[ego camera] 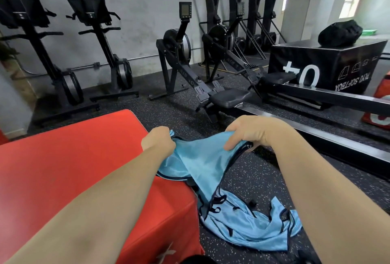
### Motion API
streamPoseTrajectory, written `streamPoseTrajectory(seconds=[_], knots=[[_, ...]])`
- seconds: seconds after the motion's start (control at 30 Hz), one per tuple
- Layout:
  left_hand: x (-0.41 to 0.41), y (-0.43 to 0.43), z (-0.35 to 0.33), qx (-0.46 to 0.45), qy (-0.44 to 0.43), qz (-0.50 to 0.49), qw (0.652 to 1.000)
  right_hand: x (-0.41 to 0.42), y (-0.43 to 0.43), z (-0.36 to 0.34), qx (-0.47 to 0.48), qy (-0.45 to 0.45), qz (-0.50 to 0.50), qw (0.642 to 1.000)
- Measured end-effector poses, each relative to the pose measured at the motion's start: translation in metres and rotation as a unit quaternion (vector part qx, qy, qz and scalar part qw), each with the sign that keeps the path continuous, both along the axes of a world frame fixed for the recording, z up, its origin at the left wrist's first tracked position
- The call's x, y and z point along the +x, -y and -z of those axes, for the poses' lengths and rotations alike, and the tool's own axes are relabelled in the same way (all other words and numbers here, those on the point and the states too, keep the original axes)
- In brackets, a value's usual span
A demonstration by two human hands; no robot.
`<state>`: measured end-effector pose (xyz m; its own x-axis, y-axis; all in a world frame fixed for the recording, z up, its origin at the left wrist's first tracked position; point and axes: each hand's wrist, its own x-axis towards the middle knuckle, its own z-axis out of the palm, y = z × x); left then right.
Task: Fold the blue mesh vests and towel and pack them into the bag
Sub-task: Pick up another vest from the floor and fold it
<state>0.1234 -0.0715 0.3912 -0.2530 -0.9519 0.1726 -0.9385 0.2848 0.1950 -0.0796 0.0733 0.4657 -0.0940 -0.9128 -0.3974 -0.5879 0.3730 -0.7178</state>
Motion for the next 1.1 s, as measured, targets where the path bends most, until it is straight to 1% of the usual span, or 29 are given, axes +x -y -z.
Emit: streamPoseTrajectory(seconds=[0.07, 0.1, 0.2, 0.3, 0.37, 0.43, 0.5, 0.6, 0.7, 0.8, 0.87, 0.93, 1.0, 1.07, 1.1], knots=[[0.003, 0.003, 0.002, 0.002, -0.01, -0.004, 1.0, -0.003, 0.001, 0.001, -0.05, -0.073, 0.041, 0.995], [0.005, 0.005, 0.004, 0.003, -0.012, -0.002, 1.0, -0.004, 0.001, 0.001, -0.08, -0.083, 0.057, 0.992], [0.007, 0.008, 0.006, 0.008, -0.02, 0.009, 1.0, -0.004, 0.002, 0.005, -0.161, -0.051, 0.08, 0.982], [0.005, 0.008, 0.007, 0.015, -0.042, 0.028, 0.999, -0.002, 0.004, 0.009, -0.198, -0.035, 0.114, 0.973], [0.003, 0.008, 0.006, 0.016, -0.055, 0.045, 0.997, -0.002, 0.007, 0.012, -0.191, -0.036, 0.146, 0.97], [0.001, 0.007, 0.003, 0.014, -0.066, 0.066, 0.996, -0.003, 0.009, 0.016, -0.164, -0.078, 0.183, 0.966], [-0.002, 0.005, 0.0, 0.019, -0.084, 0.082, 0.993, -0.006, 0.01, 0.021, -0.137, -0.111, 0.238, 0.955], [-0.01, 0.004, -0.004, 0.04, -0.115, 0.106, 0.987, -0.017, 0.008, 0.029, -0.125, -0.12, 0.299, 0.938], [-0.018, 0.003, -0.007, 0.062, -0.153, 0.135, 0.977, -0.021, 0.006, 0.037, -0.106, -0.094, 0.325, 0.935], [-0.026, 0.004, -0.007, 0.064, -0.174, 0.145, 0.972, -0.02, 0.007, 0.037, -0.093, -0.03, 0.342, 0.935], [-0.03, 0.005, -0.006, 0.096, -0.186, 0.153, 0.966, -0.021, 0.009, 0.039, -0.107, -0.008, 0.33, 0.938], [-0.036, 0.005, -0.007, 0.143, -0.184, 0.177, 0.956, -0.026, 0.014, 0.042, -0.162, -0.018, 0.306, 0.938], [-0.044, 0.003, -0.014, 0.201, -0.191, 0.188, 0.942, -0.033, 0.018, 0.044, -0.226, -0.047, 0.32, 0.919], [-0.056, 0.009, -0.023, 0.264, -0.245, 0.166, 0.918, -0.04, 0.02, 0.041, -0.285, -0.076, 0.351, 0.889], [-0.062, 0.015, -0.025, 0.279, -0.265, 0.154, 0.91, -0.043, 0.021, 0.04, -0.306, -0.093, 0.363, 0.875]])
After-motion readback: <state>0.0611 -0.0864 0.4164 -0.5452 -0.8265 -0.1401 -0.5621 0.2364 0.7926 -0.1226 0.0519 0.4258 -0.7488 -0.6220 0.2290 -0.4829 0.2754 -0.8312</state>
